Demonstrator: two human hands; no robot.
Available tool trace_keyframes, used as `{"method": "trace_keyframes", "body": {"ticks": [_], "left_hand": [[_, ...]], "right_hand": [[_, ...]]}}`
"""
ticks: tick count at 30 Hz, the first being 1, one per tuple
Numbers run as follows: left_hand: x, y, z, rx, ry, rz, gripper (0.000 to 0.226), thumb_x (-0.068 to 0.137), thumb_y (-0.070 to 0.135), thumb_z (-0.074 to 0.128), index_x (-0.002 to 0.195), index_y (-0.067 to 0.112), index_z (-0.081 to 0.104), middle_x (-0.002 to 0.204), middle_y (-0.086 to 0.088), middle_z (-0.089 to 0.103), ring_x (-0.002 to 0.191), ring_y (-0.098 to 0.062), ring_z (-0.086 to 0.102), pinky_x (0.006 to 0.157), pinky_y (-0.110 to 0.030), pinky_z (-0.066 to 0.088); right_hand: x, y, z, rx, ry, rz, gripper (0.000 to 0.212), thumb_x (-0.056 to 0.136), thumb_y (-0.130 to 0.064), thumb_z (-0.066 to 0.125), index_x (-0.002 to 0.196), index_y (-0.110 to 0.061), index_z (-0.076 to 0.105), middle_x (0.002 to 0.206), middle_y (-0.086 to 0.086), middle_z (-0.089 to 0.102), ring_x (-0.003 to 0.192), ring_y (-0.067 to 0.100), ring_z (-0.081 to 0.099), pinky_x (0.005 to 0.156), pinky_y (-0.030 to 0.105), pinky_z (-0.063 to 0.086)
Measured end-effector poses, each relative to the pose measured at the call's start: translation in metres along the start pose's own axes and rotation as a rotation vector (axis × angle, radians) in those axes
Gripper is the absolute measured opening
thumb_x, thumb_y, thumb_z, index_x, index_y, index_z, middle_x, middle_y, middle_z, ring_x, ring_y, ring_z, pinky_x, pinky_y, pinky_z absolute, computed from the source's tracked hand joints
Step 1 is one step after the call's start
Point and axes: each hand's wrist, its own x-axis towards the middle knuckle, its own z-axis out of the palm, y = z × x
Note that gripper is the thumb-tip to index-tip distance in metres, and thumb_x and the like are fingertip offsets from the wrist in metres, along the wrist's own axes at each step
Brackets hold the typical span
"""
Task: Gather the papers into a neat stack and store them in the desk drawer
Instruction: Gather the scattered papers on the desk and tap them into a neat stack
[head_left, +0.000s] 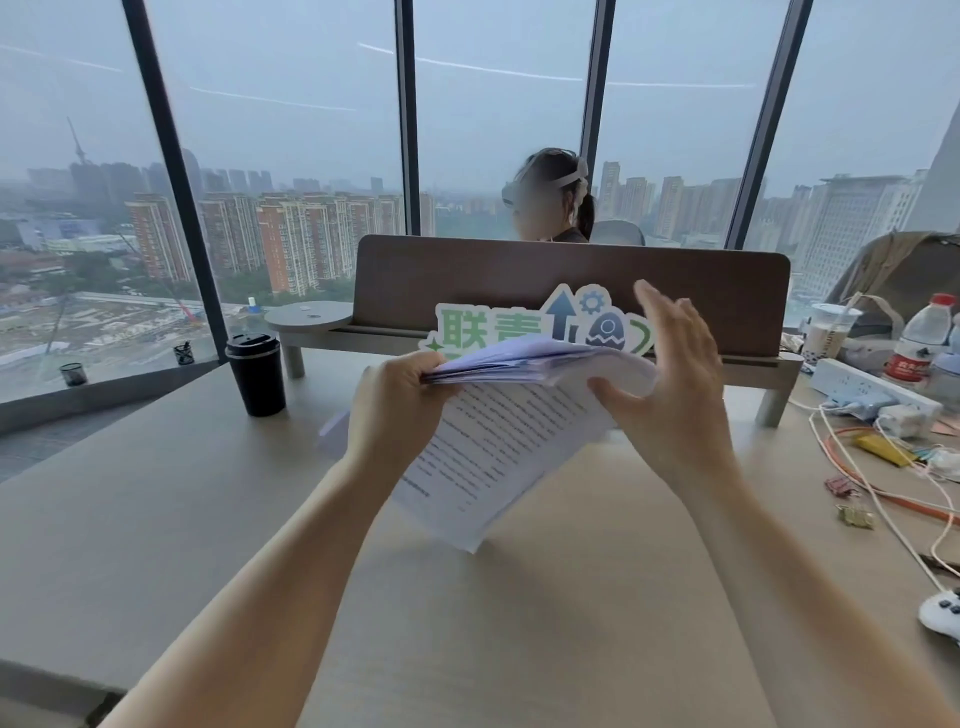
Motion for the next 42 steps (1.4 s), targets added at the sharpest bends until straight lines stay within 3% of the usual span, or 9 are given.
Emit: {"method": "trace_keyframes", "body": {"ticks": [5, 8, 13, 16, 19, 23, 29, 35, 42], "left_hand": [[0.004, 0.014, -0.011, 0.059, -0.026, 0.223, 0.007, 0.075, 0.027, 0.075, 0.074, 0.02, 0.072, 0.061, 0.005, 0.063, 0.066, -0.019, 0.057, 0.067, -0.034, 0.049], [-0.004, -0.007, -0.013, 0.153, 0.017, 0.166, 0.028, 0.072, 0.041, 0.079, 0.093, 0.024, 0.073, 0.098, 0.006, 0.073, 0.1, -0.02, 0.059, 0.092, -0.032, 0.035], [-0.023, -0.075, -0.017, -0.16, 0.013, -0.39, 0.112, 0.062, 0.038, 0.087, 0.152, 0.028, 0.021, 0.153, -0.006, 0.036, 0.138, -0.027, 0.037, 0.111, -0.048, 0.034], [-0.038, -0.095, -0.014, -0.742, -0.162, -0.535, 0.128, 0.046, 0.039, 0.094, 0.152, 0.025, 0.023, 0.14, -0.01, 0.057, 0.121, -0.023, 0.061, 0.091, -0.035, 0.053], [-0.041, -0.091, -0.009, -0.847, -0.166, -0.506, 0.075, 0.049, 0.032, 0.091, 0.117, 0.015, 0.064, 0.101, -0.005, 0.077, 0.091, -0.02, 0.071, 0.081, -0.038, 0.055], [-0.047, -0.084, 0.0, -0.867, -0.016, -0.52, 0.022, 0.067, 0.017, 0.078, 0.088, 0.013, 0.071, 0.084, -0.003, 0.074, 0.08, -0.025, 0.063, 0.074, -0.039, 0.05], [-0.084, -0.088, 0.018, -0.752, -0.092, -0.613, 0.015, 0.08, 0.004, 0.074, 0.089, 0.014, 0.066, 0.084, -0.004, 0.072, 0.079, -0.022, 0.065, 0.064, -0.028, 0.051], [-0.065, -0.068, 0.012, -0.682, 0.025, -0.536, 0.012, 0.082, 0.005, 0.072, 0.086, 0.015, 0.068, 0.081, -0.003, 0.071, 0.071, -0.02, 0.065, 0.067, -0.039, 0.055], [-0.084, -0.068, 0.03, -0.641, -0.049, -0.52, 0.008, 0.085, 0.011, 0.07, 0.091, 0.016, 0.07, 0.087, -0.001, 0.072, 0.08, -0.022, 0.066, 0.067, -0.035, 0.052]], "right_hand": [[-0.002, 0.01, 0.006, 0.086, -0.196, 0.051, 0.009, 0.077, -0.036, 0.06, 0.081, -0.032, 0.066, 0.062, -0.006, 0.06, 0.067, 0.019, 0.053, 0.062, 0.033, 0.045], [-0.021, 0.022, 0.014, 0.149, -0.203, 0.066, 0.027, 0.082, -0.023, 0.068, 0.057, -0.024, 0.057, 0.053, -0.005, 0.046, 0.057, 0.013, 0.038, 0.05, 0.018, 0.033], [-0.049, 0.041, 0.023, 0.409, -0.152, 0.348, 0.028, 0.084, -0.007, 0.07, 0.102, -0.03, 0.072, 0.071, -0.006, 0.056, 0.06, 0.008, 0.042, 0.05, 0.01, 0.036], [-0.056, 0.048, 0.024, 0.561, -0.129, 0.441, 0.012, 0.085, -0.003, 0.07, 0.09, -0.012, 0.076, 0.06, -0.018, 0.069, 0.047, -0.009, 0.055, 0.046, 0.006, 0.041], [-0.054, 0.052, 0.027, 0.616, -0.108, 0.433, 0.023, 0.084, -0.001, 0.071, 0.07, -0.019, 0.071, 0.053, -0.023, 0.068, 0.046, -0.01, 0.057, 0.047, 0.008, 0.044], [-0.057, 0.059, 0.033, 0.648, -0.15, 0.447, 0.01, 0.078, -0.013, 0.079, 0.082, -0.019, 0.073, 0.071, -0.017, 0.076, 0.065, 0.004, 0.067, 0.058, 0.018, 0.054], [-0.09, 0.076, 0.049, 0.524, -0.129, 0.442, 0.039, 0.076, -0.011, 0.076, 0.114, -0.009, 0.067, 0.096, -0.013, 0.07, 0.085, 0.0, 0.063, 0.071, 0.016, 0.048], [-0.065, 0.05, 0.039, 0.558, 0.023, 0.458, 0.016, 0.089, -0.004, 0.059, 0.099, -0.016, 0.063, 0.086, -0.009, 0.067, 0.069, -0.004, 0.06, 0.055, 0.006, 0.043], [-0.1, 0.046, 0.055, 0.611, -0.102, 0.569, 0.011, 0.095, -0.014, 0.054, 0.094, -0.023, 0.061, 0.088, -0.005, 0.07, 0.084, 0.023, 0.07, 0.056, 0.025, 0.05]]}}
